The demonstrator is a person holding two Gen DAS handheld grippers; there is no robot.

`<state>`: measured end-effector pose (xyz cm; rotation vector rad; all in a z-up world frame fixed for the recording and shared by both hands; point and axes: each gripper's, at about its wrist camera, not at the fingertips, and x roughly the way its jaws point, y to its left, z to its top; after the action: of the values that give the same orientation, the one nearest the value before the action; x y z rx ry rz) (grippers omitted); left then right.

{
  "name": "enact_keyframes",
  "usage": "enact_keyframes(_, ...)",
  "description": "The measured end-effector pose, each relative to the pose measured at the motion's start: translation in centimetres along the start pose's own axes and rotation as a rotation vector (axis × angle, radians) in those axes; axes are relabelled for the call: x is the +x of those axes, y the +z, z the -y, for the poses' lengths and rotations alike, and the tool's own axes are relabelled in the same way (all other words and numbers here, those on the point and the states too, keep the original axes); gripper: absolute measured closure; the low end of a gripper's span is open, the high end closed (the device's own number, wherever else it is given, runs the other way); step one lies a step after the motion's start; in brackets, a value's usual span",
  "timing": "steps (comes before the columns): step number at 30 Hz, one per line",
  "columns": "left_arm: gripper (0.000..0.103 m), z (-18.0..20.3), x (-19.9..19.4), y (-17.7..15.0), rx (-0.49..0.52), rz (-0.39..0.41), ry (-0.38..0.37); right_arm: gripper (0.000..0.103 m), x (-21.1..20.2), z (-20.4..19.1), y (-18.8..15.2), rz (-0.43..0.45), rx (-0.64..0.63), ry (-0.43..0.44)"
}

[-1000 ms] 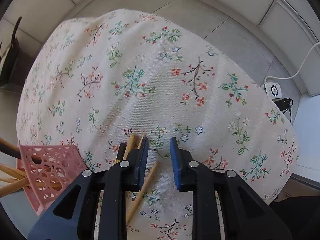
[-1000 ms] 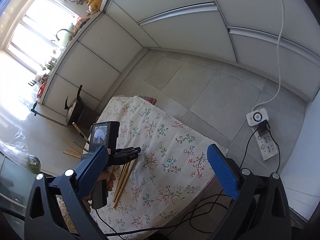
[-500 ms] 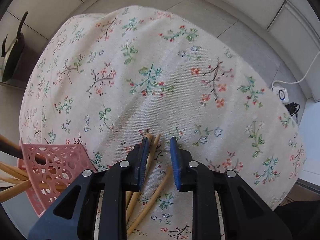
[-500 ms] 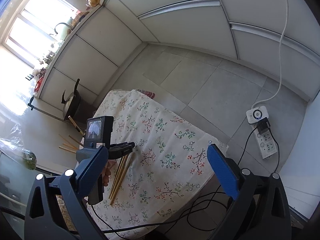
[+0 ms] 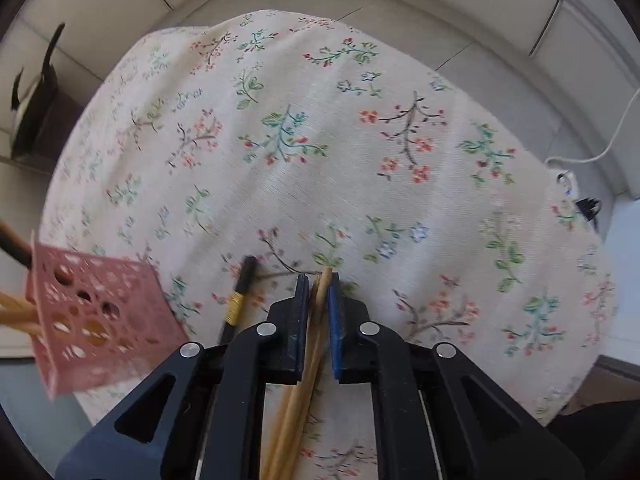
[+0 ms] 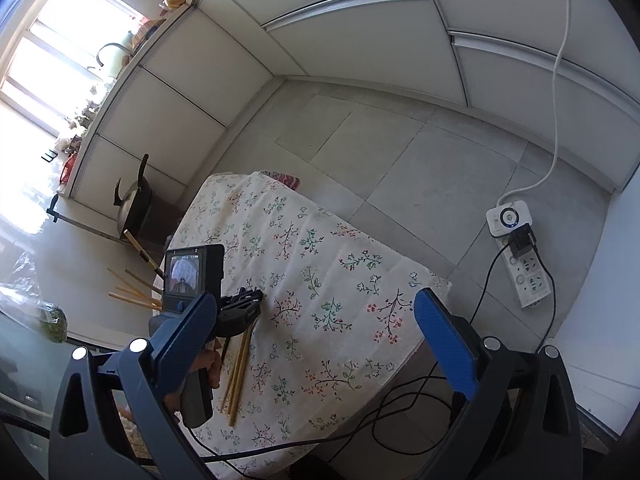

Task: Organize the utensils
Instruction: 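Lower the left tool onto the pile and grasp a wooden chopstick, then lift the chopstick with the left tool while the right tool grasps another chopstick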

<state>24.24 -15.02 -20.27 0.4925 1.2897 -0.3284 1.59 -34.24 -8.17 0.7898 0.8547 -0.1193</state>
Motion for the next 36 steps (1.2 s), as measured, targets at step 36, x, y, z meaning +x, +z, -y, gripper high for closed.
enact_keyframes(36, 0.092, -4.4, -3.3, -7.8, -0.180, 0.050, -0.180, 0.007, 6.6, -1.4, -2.5, -0.203, 0.013, -0.013)
